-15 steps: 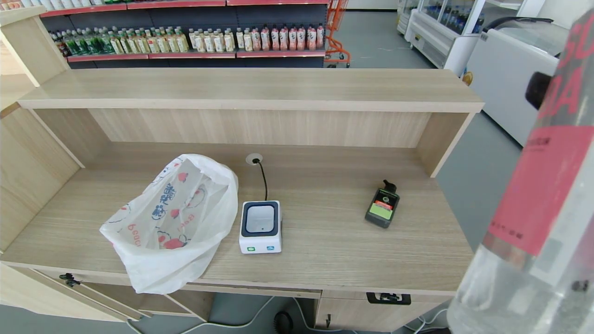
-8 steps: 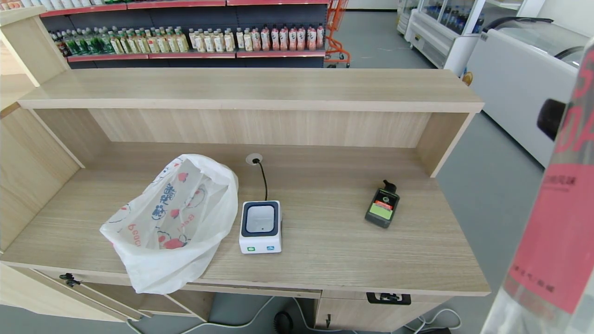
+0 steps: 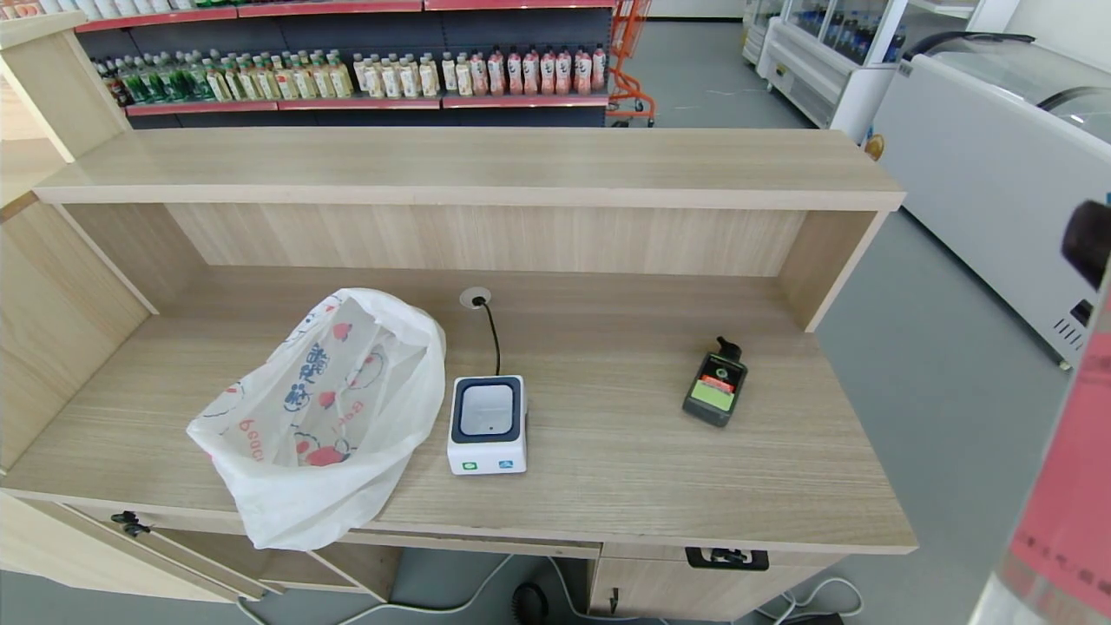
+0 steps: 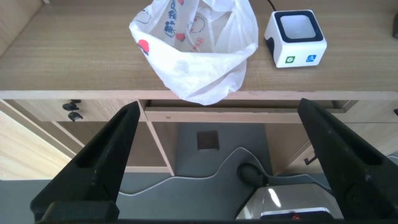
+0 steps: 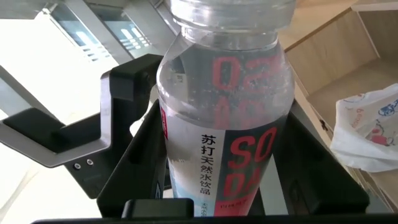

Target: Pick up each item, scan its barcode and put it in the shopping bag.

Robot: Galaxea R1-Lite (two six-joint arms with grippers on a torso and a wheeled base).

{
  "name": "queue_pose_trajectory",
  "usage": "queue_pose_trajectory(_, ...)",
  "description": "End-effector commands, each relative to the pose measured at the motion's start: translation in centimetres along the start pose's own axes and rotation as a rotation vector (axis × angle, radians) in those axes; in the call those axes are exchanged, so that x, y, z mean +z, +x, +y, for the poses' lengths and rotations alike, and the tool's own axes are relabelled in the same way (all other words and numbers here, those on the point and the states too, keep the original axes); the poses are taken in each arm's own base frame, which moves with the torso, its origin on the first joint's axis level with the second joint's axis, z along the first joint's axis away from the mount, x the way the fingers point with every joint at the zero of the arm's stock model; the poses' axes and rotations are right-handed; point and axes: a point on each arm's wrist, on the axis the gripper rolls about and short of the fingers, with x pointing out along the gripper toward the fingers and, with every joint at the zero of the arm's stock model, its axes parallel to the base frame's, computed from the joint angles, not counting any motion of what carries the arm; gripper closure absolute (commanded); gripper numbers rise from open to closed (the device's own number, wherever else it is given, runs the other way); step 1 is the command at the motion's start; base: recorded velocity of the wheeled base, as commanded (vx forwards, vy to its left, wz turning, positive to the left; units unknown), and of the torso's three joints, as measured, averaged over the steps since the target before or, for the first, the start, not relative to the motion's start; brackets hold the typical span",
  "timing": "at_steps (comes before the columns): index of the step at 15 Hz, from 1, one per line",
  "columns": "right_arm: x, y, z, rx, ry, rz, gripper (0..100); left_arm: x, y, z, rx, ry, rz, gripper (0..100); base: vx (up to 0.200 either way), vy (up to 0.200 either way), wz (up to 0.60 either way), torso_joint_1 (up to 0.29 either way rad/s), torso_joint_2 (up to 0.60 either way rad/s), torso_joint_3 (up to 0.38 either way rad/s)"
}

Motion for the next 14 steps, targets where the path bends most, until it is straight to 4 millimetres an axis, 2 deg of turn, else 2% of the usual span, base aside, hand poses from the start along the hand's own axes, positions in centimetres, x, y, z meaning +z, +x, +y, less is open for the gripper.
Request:
queue_pose_trajectory(1, 0.0, -0.1, 0.2, 0.003, -0.004, -0.003, 100, 0.0, 0.0, 0.0, 0.0, 0.0, 0.0, 0, 0.0, 0.0, 0.0, 0.0, 0.0, 0.0)
queue_pose_trajectory(11, -0.1, -0.3, 0.2, -0.005, -0.008, -0.005, 100, 0.0, 0.0, 0.0, 0.0, 0.0, 0.0, 0, 0.0, 0.0, 0.0, 0.0, 0.0, 0.0)
queue_pose_trajectory(13, -0.2, -0.9, -1.0, -0.084, -0.051, -0.013, 100, 0.0, 0.0, 0.0, 0.0, 0.0, 0.001, 0, 0.0, 0.0, 0.0, 0.0, 0.0, 0.0)
queue_pose_trajectory(14, -0.6, -1.6, -2.5, -0.164, -0.126, -0.001, 100, 0.0, 0.0, 0.0, 0.0, 0.0, 0.0, 0, 0.0, 0.0, 0.0, 0.0, 0.0, 0.0)
